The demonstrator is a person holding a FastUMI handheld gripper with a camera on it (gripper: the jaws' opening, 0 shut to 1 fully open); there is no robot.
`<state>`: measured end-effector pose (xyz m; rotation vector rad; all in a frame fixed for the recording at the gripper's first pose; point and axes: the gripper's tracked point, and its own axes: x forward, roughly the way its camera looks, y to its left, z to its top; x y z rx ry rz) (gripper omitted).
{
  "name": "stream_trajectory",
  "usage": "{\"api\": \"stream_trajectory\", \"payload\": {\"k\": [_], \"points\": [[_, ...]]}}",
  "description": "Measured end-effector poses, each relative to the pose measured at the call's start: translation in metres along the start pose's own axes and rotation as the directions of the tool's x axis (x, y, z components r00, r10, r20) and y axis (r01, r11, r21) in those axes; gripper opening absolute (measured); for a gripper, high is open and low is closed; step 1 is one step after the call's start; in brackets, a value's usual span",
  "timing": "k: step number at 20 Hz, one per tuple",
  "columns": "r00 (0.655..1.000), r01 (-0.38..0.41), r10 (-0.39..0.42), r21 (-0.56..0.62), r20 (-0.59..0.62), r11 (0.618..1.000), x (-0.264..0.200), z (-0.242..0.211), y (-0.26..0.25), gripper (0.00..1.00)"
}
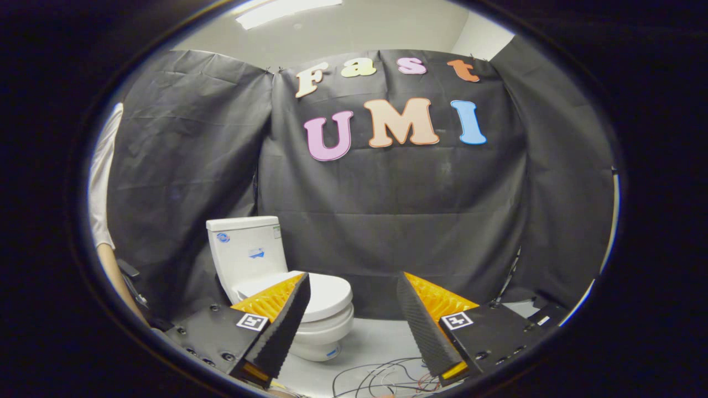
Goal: Open the toilet lid.
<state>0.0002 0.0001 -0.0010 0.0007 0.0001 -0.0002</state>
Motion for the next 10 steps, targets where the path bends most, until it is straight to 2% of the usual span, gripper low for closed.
{"api": "stream_trajectory", "payload": {"k": [10], "points": [[1.0, 0.004, -0.004, 0.001, 0.001, 1.0, 0.0, 0.0009, -0.0008, 0.97]]}}
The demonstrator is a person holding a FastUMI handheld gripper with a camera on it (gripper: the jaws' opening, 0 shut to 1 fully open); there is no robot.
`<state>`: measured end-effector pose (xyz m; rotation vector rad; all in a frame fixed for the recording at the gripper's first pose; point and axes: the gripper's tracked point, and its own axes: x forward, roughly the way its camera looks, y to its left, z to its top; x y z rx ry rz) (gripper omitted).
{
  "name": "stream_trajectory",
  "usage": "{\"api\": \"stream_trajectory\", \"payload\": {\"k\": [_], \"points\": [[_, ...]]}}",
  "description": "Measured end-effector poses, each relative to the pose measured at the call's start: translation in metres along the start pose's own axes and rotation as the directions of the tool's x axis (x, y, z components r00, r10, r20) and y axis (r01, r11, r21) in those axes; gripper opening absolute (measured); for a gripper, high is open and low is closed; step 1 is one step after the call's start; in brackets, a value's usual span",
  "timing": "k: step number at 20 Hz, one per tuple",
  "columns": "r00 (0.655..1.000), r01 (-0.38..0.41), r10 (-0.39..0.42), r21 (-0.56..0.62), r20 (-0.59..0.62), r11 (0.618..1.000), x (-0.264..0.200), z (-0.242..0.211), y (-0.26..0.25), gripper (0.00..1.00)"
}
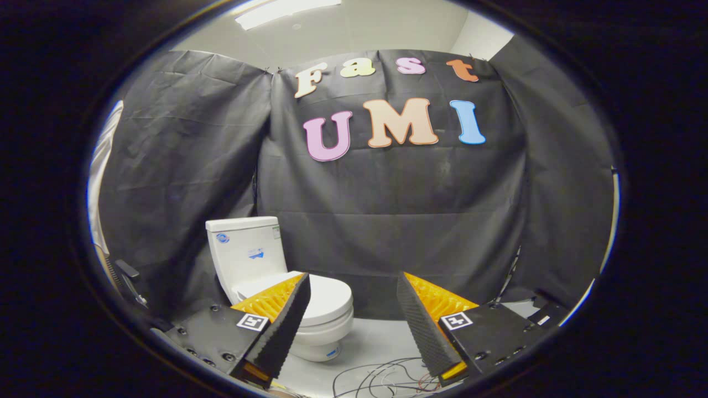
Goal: Open the toilet lid.
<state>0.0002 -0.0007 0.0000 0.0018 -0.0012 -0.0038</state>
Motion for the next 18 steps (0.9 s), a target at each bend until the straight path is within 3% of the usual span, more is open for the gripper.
{"api": "stream_trajectory", "payload": {"k": [11, 14, 18], "points": [[1.0, -0.013, 0.013, -0.024, 0.021, 1.0, 0.01, -0.001, 0.009, 0.89], [0.997, -0.063, 0.066, -0.064, 0.047, 0.996, 0.061, 0.026, 0.028, 0.89], [0.996, -0.065, 0.071, -0.087, 0.062, 0.994, 0.089, 0.04, 0.044, 0.88]]}}
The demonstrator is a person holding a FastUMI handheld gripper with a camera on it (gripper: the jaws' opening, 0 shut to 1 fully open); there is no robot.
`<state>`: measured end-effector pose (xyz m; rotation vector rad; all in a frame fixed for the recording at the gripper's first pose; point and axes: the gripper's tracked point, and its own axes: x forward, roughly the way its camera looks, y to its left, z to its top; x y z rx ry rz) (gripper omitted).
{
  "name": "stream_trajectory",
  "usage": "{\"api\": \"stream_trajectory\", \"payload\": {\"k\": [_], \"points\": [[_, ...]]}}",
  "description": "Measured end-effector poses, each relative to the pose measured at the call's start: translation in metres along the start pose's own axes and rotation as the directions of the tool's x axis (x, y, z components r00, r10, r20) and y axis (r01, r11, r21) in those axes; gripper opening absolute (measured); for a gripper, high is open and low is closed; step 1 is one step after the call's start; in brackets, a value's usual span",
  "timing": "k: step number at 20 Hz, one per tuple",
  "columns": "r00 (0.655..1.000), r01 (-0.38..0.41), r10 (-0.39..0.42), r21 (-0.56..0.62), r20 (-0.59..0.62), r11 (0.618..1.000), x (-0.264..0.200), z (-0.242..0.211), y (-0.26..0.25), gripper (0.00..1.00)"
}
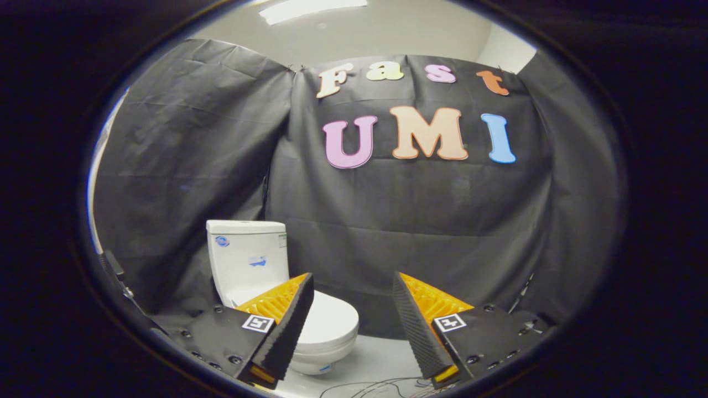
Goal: Open the toilet lid.
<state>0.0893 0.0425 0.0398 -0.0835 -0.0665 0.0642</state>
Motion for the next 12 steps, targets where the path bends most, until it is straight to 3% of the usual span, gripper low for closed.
{"api": "stream_trajectory", "payload": {"k": [5, 12], "points": [[0.986, 0.025, -0.044, 0.124, 0.158, 0.992, 0.046, 0.021, 0.03, 0.87], [0.962, -0.054, -0.047, 0.357, 0.269, 0.933, 0.118, 0.008, 0.122, 0.84]]}}
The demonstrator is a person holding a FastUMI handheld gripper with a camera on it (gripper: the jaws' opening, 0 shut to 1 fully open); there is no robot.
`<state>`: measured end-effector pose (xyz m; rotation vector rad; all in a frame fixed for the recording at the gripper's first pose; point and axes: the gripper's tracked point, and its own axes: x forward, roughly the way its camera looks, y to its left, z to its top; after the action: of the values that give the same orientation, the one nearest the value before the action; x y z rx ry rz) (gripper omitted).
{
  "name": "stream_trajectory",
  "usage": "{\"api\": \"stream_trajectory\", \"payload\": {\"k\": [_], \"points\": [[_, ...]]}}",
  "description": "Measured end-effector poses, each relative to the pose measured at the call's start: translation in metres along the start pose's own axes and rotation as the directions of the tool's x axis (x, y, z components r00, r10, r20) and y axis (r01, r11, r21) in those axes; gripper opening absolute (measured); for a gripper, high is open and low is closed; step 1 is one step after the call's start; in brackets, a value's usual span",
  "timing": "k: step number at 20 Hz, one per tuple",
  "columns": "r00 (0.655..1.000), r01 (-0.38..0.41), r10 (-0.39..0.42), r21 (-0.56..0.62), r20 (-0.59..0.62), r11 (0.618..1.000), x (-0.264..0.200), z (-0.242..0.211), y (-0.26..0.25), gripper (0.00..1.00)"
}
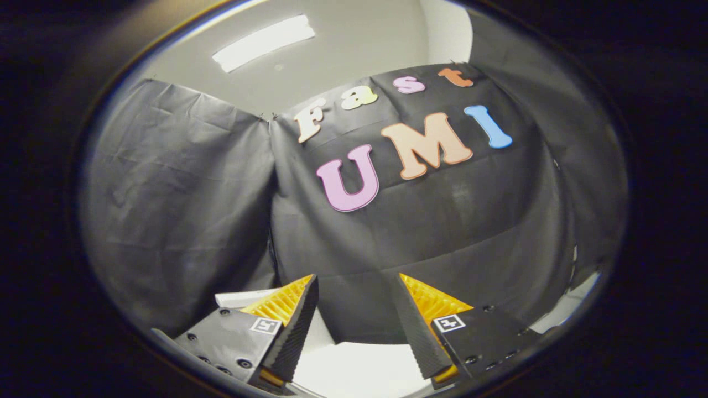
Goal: Open the toilet lid.
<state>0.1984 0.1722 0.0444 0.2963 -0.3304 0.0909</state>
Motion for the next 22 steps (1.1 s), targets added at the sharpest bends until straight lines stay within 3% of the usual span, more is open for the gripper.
{"api": "stream_trajectory", "payload": {"k": [7, 14, 22], "points": [[0.999, -0.003, 0.012, 0.233, -0.036, 0.972, 0.028, -0.087, 0.072, 0.84], [0.995, 0.055, -0.011, 0.441, -0.101, 0.896, 0.033, -0.156, 0.112, 0.84], [0.977, 0.212, -0.16, 0.571, -0.14, 0.793, 0.01, -0.202, 0.111, 0.84]]}}
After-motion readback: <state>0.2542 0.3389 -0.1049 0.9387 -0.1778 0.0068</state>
